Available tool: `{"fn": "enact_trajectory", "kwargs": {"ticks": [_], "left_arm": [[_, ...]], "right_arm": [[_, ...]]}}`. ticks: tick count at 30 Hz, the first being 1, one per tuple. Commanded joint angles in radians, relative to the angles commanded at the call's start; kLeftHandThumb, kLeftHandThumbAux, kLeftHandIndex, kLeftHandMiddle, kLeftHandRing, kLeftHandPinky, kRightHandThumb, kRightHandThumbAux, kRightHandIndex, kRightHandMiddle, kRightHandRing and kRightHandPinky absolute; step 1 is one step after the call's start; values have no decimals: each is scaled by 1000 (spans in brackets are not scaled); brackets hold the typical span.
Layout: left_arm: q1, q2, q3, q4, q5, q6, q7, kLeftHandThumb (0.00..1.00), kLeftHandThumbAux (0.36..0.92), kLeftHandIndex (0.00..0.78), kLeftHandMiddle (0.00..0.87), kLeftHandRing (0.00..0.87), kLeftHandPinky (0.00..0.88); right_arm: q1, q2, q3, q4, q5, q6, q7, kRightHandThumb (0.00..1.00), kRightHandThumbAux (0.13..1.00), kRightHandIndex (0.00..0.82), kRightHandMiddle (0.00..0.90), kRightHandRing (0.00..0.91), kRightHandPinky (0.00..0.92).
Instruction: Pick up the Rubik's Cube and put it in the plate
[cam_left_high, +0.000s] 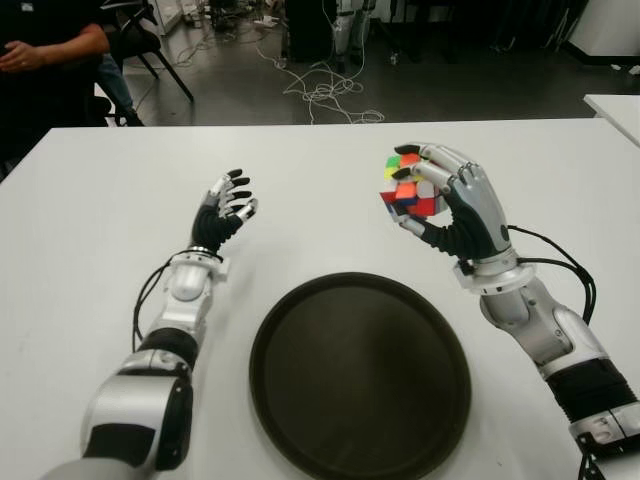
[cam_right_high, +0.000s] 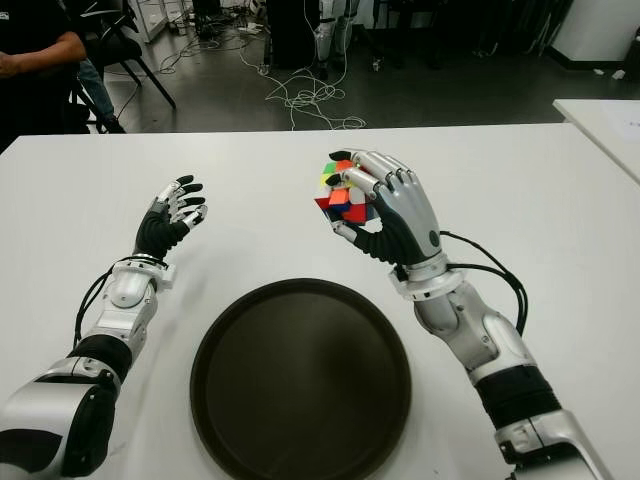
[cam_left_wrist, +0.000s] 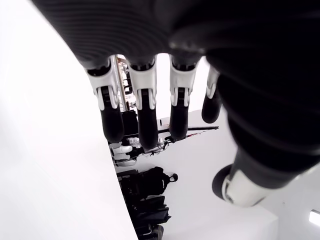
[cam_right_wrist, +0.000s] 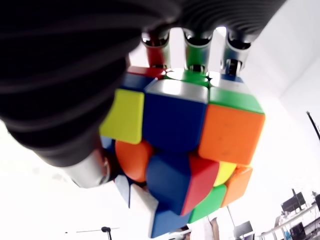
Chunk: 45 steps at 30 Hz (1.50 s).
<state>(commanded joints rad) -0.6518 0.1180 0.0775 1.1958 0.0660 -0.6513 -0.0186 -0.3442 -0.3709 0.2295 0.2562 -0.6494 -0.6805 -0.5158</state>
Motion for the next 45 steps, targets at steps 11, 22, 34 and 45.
{"fn": "enact_trajectory", "kwargs": {"ticks": [11, 22, 34, 45], "left_arm": [[-3, 2, -4, 3, 5, 8, 6, 167, 711, 135, 193, 200, 204], [-5, 2, -2, 3, 2, 9, -3, 160, 715, 140, 198, 205, 220], [-6, -1, -1, 6, 3, 9, 9, 165, 708, 145, 200, 201, 205], [-2, -2, 1, 2, -1, 1, 2, 155, 728, 141, 194, 198, 210]], "right_arm": [[-2, 15, -11, 47, 42, -41, 52, 695, 735, 425, 698, 721, 744], [12, -1, 181, 28, 266, -5, 576, 692, 737, 425, 694, 709, 726], [-30, -90, 252, -60, 536, 182, 1117, 692, 735, 425, 697, 707, 703], [-49, -134, 236, -132, 412, 326, 1238, 689, 738, 422, 670, 679, 660]]}}
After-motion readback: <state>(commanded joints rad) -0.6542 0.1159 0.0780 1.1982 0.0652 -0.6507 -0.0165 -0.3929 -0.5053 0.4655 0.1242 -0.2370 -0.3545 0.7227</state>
